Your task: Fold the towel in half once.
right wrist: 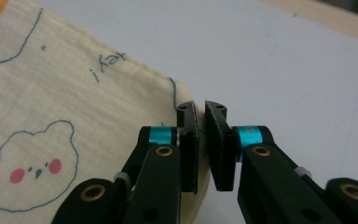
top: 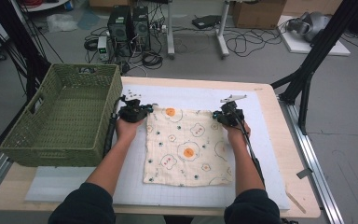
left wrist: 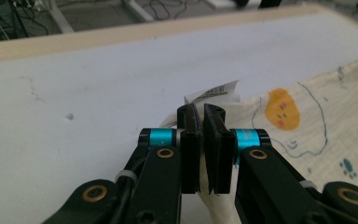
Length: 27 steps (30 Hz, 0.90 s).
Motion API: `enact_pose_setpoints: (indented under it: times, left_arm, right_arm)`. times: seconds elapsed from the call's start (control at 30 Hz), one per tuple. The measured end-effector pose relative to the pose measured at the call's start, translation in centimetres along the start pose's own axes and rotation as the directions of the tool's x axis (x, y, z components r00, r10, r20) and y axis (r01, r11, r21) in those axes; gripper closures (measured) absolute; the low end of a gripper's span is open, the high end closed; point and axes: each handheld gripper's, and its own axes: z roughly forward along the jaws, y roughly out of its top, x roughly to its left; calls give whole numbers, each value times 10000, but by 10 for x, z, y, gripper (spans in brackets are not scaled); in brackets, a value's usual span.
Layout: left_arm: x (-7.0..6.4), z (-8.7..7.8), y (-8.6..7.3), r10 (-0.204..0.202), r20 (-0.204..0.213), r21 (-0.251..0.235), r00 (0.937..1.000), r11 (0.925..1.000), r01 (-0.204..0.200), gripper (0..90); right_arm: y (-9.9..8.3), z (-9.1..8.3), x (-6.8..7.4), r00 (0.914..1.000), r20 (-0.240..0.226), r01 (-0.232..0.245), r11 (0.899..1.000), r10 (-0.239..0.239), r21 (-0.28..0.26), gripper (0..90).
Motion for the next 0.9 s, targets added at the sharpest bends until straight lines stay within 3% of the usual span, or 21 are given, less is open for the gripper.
enact_pose_setpoints:
  times: [0.1, 0.27, 0.47, 0.6, 0.7, 0.9]
  left_arm:
    - [1, -5, 4, -260, 129, -422, 9996, 9988, 265, 849]
    - [1, -12, 7, -504, 458, -640, 9977, 9965, 533, 849]
    - [-10, -26, 13, -40, 987, -535, 9951, 9985, 93, 849]
    - [-23, -41, 20, 540, 1054, -743, 9930, 9962, -462, 849]
    - [-32, -52, 21, 794, 1163, -1115, 9900, 9915, -664, 848]
    - [-41, -68, 9, 1015, 1448, -1253, 9842, 9886, -835, 848]
  right_arm:
    - [8, -11, -1, 9996, 296, -9, 9975, 30, -708, 840]
    - [13, -20, -1, 9998, 215, -2, 9935, 27, -1135, 839]
    - [10, -31, 5, 9992, -231, 302, 9940, -328, -1054, 839]
    - [10, -43, 12, 9971, -368, 615, 9899, -667, -1278, 839]
    - [6, -53, 16, 9967, -522, 547, 9878, -629, -1459, 839]
    - [-7, -77, 21, 9966, -649, 374, 9783, -516, -2036, 838]
